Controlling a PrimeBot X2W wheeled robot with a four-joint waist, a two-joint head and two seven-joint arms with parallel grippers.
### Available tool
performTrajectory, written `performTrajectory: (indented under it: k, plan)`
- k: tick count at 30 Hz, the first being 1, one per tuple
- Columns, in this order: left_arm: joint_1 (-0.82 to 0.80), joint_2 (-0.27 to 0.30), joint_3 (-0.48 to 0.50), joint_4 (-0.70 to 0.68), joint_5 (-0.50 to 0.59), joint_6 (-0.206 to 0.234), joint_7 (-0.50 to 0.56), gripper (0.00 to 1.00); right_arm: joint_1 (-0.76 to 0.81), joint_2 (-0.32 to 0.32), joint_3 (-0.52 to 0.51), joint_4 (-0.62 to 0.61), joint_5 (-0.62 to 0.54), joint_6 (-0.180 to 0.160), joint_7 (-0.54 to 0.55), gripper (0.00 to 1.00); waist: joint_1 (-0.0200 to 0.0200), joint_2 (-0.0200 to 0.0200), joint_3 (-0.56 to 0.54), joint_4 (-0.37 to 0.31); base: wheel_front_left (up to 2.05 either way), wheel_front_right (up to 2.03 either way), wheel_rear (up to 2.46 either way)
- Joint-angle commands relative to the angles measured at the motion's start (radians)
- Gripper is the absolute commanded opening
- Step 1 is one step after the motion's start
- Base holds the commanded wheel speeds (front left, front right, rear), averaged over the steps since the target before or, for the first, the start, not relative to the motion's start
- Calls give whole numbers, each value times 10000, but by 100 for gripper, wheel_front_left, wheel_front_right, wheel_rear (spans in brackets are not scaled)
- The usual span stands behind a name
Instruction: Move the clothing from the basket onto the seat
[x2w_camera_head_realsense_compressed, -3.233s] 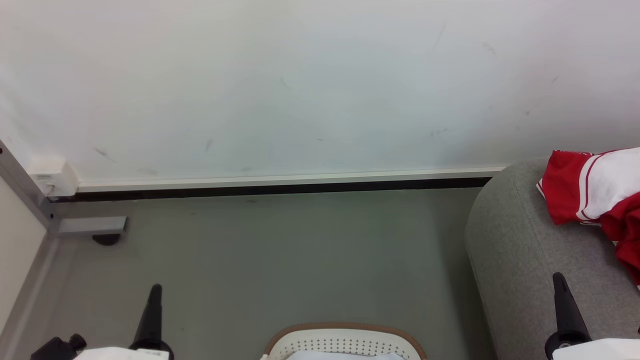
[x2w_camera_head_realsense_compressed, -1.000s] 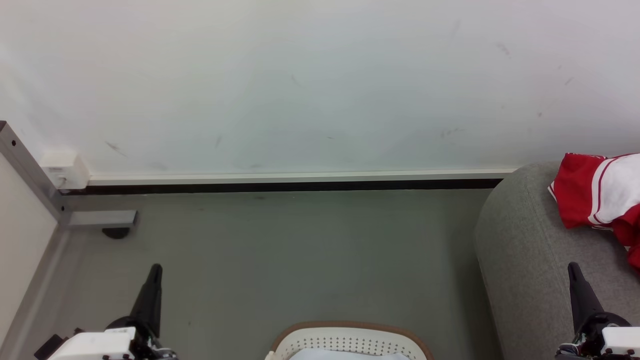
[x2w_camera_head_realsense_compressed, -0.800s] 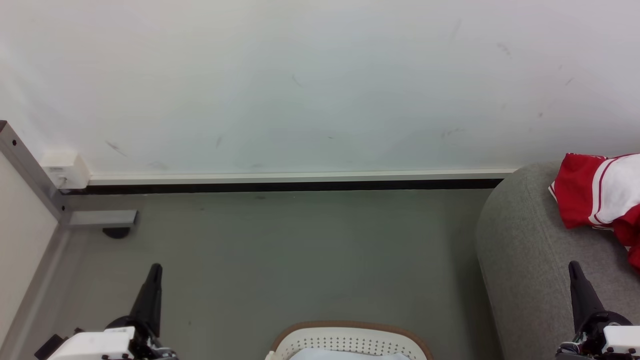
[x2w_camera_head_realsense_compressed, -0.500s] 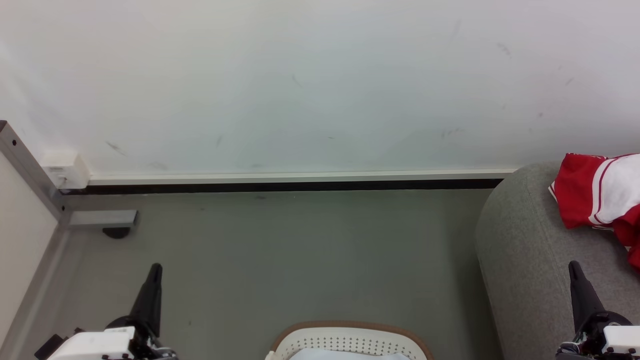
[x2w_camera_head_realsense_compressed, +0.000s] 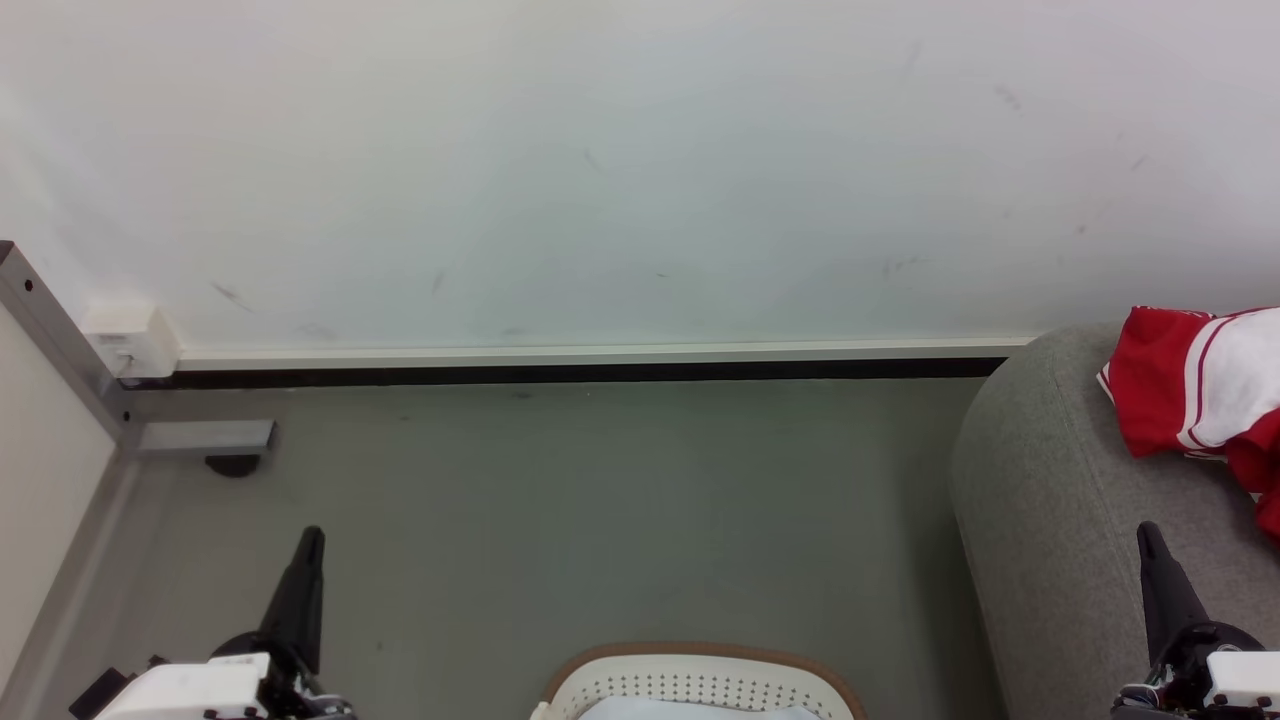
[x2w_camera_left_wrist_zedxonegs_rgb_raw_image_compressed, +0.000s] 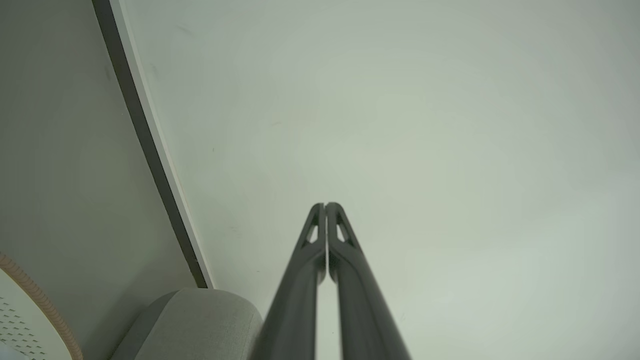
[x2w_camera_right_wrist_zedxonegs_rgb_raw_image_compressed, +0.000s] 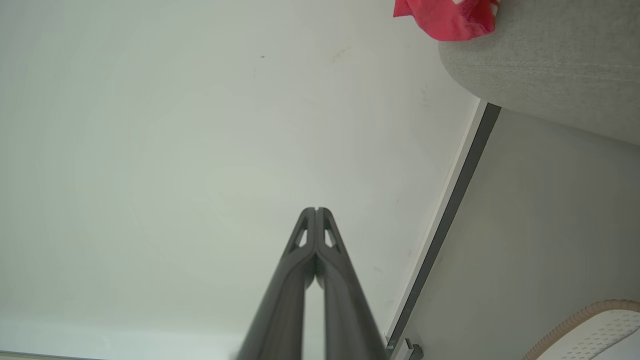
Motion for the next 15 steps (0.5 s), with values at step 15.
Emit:
performTrajectory:
  k: [15]
  plan:
    - [-97, 18, 28, 8, -116, 29, 42, 0, -54, -110, 39, -4, 143, -24, -45, 0, 0, -1, 0, 0, 0, 0, 0]
